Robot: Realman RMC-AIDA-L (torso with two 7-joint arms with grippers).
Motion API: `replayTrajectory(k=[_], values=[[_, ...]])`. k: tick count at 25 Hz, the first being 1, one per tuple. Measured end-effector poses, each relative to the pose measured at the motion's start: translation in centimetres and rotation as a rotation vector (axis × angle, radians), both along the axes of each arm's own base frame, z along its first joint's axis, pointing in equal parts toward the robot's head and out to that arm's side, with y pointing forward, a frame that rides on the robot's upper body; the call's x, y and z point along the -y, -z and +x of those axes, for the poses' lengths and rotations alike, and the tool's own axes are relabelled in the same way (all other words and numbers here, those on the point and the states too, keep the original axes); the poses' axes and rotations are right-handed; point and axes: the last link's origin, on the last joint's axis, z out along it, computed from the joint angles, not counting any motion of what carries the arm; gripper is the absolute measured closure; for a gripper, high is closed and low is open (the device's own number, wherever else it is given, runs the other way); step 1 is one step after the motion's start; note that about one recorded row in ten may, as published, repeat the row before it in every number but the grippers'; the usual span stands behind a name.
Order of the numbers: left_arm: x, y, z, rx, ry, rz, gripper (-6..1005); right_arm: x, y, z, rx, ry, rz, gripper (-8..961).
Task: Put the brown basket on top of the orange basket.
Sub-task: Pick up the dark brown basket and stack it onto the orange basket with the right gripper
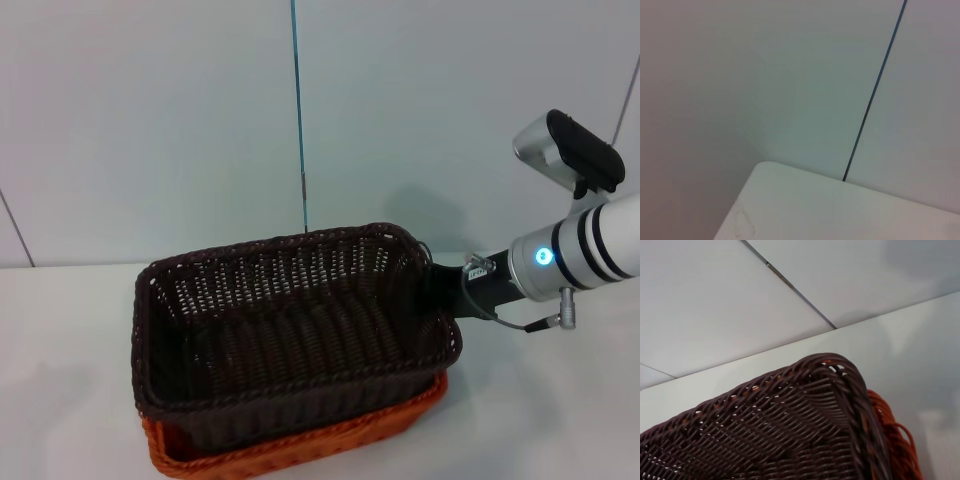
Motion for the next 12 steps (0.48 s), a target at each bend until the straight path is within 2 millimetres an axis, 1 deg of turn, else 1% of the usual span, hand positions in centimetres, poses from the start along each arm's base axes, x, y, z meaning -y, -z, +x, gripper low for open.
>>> replayTrajectory(k=[7, 12], values=[[0.0, 0.0, 0.0, 0.001, 0.001, 0.0, 151, 0.2, 1.1, -0.1, 0.005, -0.004, -0.01, 818], [0.0, 0.0, 0.0, 0.0, 0.001, 0.0, 152, 0.2, 1.4, -0.1, 0.008, -0.003, -0.01, 818]])
